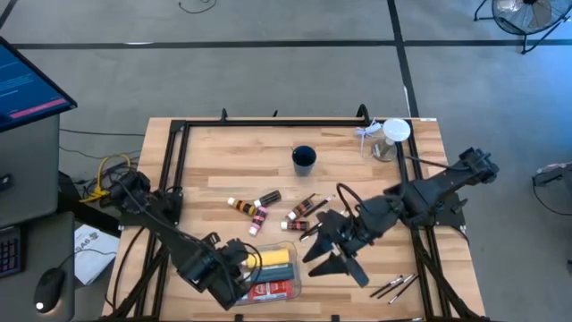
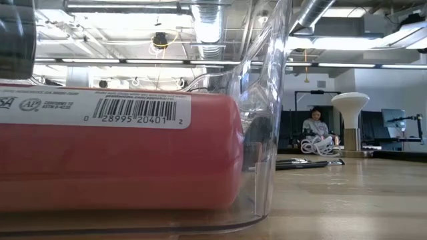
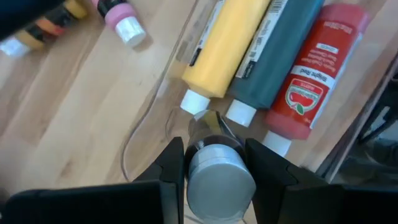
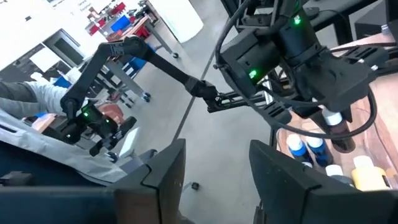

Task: Pick & Place Paint Supplies
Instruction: Put the top small brown paint bottle into the transparent bin, then put the small brown paint bottle into the transparent bin

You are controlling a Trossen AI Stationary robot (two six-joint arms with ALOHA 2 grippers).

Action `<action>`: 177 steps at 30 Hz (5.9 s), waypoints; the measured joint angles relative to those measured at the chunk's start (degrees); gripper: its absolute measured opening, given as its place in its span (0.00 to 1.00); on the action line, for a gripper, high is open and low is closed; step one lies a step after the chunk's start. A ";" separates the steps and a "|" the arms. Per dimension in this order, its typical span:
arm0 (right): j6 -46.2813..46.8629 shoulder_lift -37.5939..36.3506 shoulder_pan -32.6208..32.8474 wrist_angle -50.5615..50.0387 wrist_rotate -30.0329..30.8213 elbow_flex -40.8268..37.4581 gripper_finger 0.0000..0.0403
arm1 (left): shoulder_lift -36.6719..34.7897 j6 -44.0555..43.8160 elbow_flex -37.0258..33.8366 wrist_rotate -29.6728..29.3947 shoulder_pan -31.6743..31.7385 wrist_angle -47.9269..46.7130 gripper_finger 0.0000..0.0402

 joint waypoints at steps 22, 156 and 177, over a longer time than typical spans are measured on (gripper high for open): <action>-1.95 0.04 6.05 1.26 11.56 0.00 0.39 | 1.24 -4.40 -0.85 0.98 0.05 -3.44 0.22; -4.48 0.08 3.61 -0.51 16.09 0.00 0.43 | -0.49 -1.69 -8.26 1.84 -0.72 7.97 0.47; -4.79 0.08 2.38 -3.34 16.04 -0.02 0.43 | -15.53 -1.57 -8.26 -19.16 9.30 8.75 0.46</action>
